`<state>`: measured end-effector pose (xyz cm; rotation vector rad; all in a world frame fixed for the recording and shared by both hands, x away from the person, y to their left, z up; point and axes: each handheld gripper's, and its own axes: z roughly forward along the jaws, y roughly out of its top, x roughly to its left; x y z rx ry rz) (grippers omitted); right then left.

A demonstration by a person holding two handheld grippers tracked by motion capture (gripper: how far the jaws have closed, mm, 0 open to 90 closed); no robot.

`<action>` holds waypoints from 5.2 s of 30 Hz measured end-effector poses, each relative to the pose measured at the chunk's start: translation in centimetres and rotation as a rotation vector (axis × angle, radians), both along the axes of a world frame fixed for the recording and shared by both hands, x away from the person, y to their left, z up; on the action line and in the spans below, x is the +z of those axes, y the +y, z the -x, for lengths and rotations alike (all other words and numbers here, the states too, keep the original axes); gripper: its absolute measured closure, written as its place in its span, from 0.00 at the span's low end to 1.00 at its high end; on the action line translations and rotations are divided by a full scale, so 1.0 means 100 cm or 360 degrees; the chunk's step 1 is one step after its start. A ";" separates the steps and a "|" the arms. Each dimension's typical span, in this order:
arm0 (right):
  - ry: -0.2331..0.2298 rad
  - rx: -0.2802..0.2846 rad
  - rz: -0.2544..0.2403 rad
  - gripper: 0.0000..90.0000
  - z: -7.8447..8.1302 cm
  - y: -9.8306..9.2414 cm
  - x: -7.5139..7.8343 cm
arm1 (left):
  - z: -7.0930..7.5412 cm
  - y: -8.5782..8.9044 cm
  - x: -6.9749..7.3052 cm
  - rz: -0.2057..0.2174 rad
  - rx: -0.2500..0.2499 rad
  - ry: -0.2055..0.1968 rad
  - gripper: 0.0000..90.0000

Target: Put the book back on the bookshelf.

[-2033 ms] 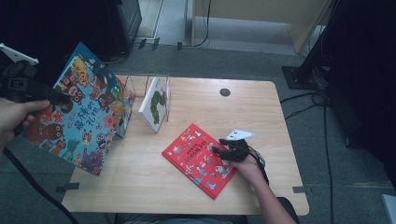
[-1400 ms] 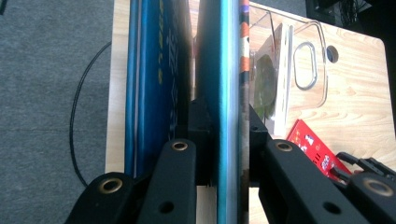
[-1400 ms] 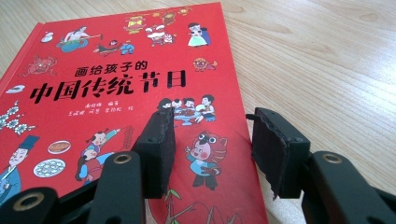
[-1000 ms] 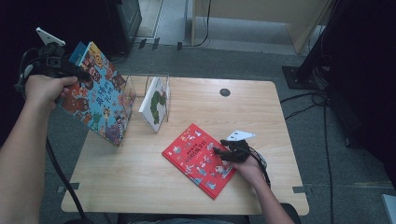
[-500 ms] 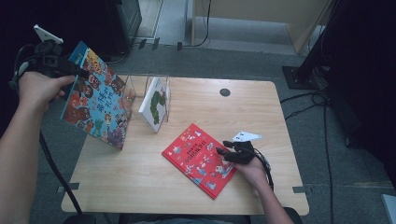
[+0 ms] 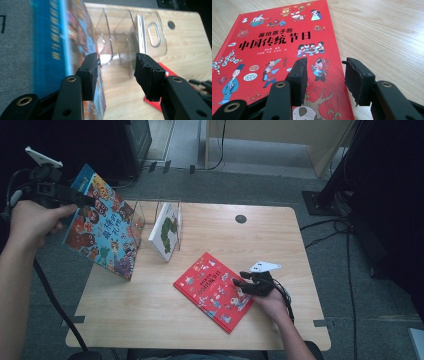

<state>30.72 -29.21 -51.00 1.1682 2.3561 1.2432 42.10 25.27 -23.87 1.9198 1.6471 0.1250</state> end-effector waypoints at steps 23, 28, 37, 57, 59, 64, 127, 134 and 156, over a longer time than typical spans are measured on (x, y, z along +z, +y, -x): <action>0.0024 0.0080 0.0040 0.69 0.003 -0.025 0.004 | 0.050 -0.067 -0.074 0.0090 -0.0218 -0.0017 0.60; 0.0025 0.0106 0.0047 0.72 0.001 -0.022 0.004 | 0.059 -0.077 -0.094 0.0116 -0.0263 -0.0006 0.61; 0.0046 0.0132 0.0051 0.76 0.002 -0.020 0.004 | 0.073 -0.091 -0.126 0.0121 -0.0300 -0.0001 0.62; 0.0019 0.0068 0.0083 0.91 0.029 -0.036 0.000 | 0.100 -0.150 -0.200 0.0129 -0.0495 0.0038 0.58; 0.0008 0.0064 0.0079 0.91 0.033 -0.039 -0.001 | 0.100 -0.155 -0.204 0.0128 -0.0515 0.0039 0.58; -0.0009 0.0049 0.0076 0.91 0.043 -0.046 -0.002 | 0.102 -0.167 -0.219 0.0108 -0.0560 0.0066 0.58; 0.0007 -0.0157 0.0073 0.98 0.031 -0.054 -0.007 | 0.096 -0.193 -0.257 0.0222 -0.0526 0.0088 0.84; 0.0034 -0.0115 0.0090 0.96 0.016 -0.046 -0.010 | 0.111 -0.196 -0.259 0.0200 -0.0519 0.0070 0.85; 0.0032 -0.0052 0.0065 1.00 0.000 -0.019 -0.012 | 0.118 -0.214 -0.264 0.0177 -0.0539 0.0044 0.89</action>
